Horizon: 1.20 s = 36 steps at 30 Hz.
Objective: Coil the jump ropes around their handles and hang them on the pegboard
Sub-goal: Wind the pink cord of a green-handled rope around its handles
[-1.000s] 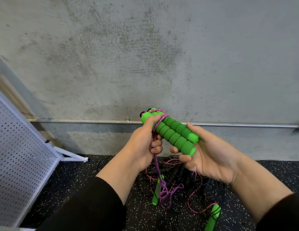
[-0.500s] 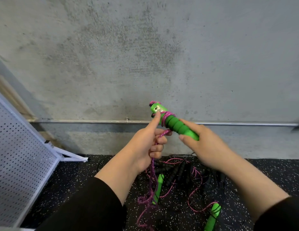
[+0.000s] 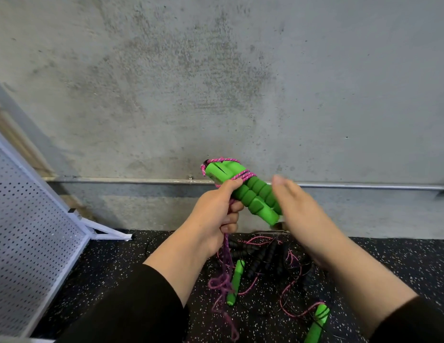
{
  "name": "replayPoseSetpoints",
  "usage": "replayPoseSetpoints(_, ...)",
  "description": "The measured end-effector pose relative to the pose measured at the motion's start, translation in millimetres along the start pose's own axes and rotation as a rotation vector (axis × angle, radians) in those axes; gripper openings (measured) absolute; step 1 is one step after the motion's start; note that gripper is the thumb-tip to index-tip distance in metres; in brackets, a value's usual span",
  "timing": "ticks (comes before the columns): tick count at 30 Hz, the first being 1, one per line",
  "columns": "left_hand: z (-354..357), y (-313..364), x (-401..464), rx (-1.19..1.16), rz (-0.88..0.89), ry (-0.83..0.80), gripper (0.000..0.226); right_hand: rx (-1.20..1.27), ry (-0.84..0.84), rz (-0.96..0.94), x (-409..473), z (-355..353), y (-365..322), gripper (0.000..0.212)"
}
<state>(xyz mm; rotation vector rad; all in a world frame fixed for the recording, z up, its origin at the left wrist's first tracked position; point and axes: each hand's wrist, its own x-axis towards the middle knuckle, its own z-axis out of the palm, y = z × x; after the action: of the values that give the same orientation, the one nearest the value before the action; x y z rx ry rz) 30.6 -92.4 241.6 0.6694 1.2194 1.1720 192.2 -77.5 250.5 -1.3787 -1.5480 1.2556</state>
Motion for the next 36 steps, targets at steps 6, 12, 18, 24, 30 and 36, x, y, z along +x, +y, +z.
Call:
replayPoseSetpoints(6,5,0,-2,0.039,0.018,-0.05,0.032,0.693,-0.401,0.48,-5,-19,-5,0.053)
replayPoseSetpoints(12,6,2,-3,0.039,-0.001,-0.06,0.029,0.642,-0.27,0.286,4,-18,2,0.042)
replayPoseSetpoints(18,9,0,-7,0.158,-0.066,-0.11,0.071,-0.001,0.067,-0.012,10,-17,5,0.032)
replayPoseSetpoints(24,14,-2,-11,0.129,-0.097,-0.12,0.051,-0.499,0.148,-0.219,9,-11,10,0.065)
replayPoseSetpoints(30,8,-6,-5,0.002,-0.077,0.023,0.041,-0.576,0.113,-0.47,6,-1,13,0.059)
replayPoseSetpoints(36,4,-1,-4,0.079,-0.028,-0.074,0.035,0.288,0.026,0.086,9,-6,5,0.056)
